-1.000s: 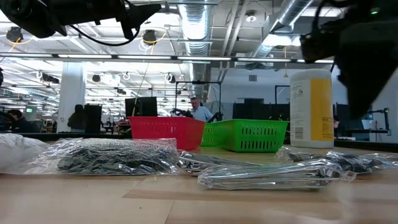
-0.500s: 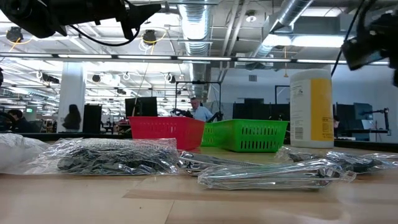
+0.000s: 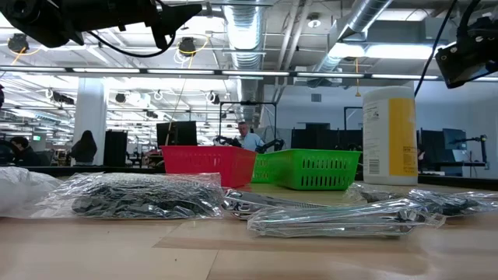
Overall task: Pick & Place Travel size toiletries
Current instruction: Put the silver nail cutter into the bottom red bin
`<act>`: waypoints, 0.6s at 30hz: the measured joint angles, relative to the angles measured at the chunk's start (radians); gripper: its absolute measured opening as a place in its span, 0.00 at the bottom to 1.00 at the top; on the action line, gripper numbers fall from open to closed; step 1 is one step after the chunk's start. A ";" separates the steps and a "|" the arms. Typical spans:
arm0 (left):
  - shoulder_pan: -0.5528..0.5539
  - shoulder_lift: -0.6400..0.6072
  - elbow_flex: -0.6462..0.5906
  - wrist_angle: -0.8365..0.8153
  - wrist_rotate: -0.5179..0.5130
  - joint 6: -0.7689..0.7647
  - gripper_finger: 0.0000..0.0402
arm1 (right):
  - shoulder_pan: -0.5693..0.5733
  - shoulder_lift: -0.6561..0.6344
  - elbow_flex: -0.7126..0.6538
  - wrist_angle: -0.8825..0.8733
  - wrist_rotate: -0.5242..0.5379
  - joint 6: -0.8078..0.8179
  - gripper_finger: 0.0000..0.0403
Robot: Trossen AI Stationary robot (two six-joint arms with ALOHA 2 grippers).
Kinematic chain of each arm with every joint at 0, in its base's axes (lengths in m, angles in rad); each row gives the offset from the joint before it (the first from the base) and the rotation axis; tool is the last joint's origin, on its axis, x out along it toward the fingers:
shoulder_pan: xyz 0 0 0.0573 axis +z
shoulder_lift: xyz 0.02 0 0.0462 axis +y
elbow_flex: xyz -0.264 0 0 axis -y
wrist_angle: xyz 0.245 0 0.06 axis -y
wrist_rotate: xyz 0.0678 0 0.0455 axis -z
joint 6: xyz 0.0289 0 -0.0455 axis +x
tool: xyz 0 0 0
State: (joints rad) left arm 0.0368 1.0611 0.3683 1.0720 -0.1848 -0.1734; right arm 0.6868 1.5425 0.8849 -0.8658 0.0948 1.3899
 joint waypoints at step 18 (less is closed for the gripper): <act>0.000 0.000 0.000 0.000 0.000 0.000 0.62 | -0.015 0.000 -0.123 0.121 -0.012 0.032 0.53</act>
State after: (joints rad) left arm 0.0367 1.0614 0.3683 1.0721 -0.1848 -0.1730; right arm 0.6720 1.5425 0.7621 -0.7452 0.0828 1.4223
